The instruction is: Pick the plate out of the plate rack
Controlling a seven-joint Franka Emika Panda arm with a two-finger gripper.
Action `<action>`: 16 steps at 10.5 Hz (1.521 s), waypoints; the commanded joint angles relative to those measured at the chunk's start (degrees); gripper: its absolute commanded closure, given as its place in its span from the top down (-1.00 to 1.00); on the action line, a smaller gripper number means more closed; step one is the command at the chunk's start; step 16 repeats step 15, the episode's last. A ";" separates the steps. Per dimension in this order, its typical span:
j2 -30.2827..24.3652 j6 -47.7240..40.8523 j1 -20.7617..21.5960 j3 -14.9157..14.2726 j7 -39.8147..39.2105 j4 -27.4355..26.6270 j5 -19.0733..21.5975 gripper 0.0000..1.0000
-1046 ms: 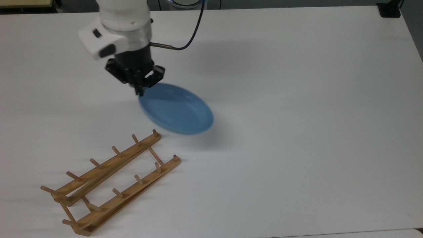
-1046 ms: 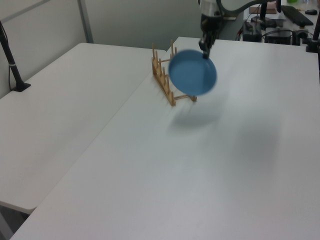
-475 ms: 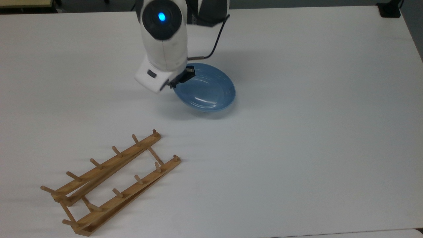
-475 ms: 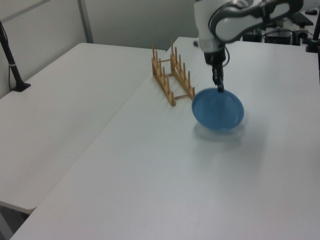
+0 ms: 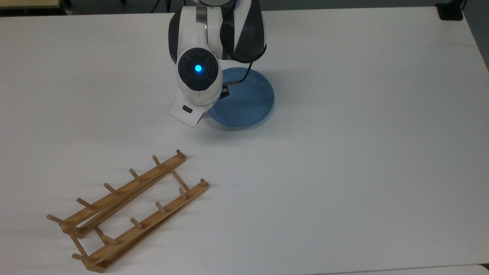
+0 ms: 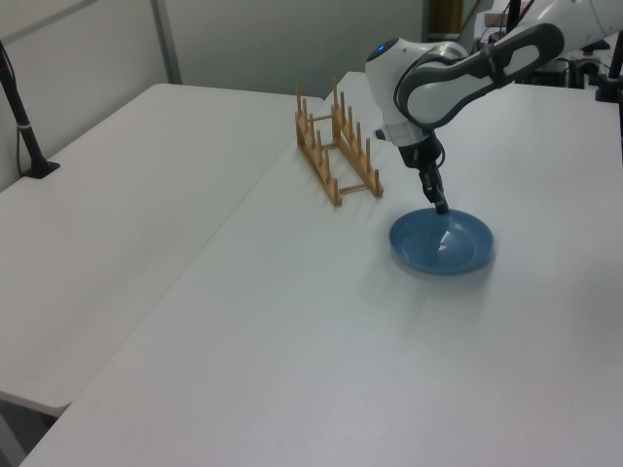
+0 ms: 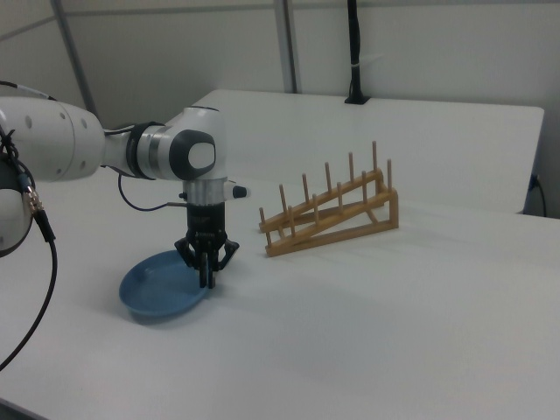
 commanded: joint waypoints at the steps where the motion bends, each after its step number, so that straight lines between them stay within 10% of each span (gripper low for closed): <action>1: -1.19 -3.25 0.33 -0.33 -1.05 1.36 -1.44 0.62; 2: -2.06 -4.22 0.33 -0.41 -0.52 2.33 -2.24 1.00; 10: -19.63 -3.88 0.23 -0.24 26.08 2.60 -2.16 1.00; 16: -23.60 -4.40 -0.03 -0.15 25.76 1.46 -2.95 1.00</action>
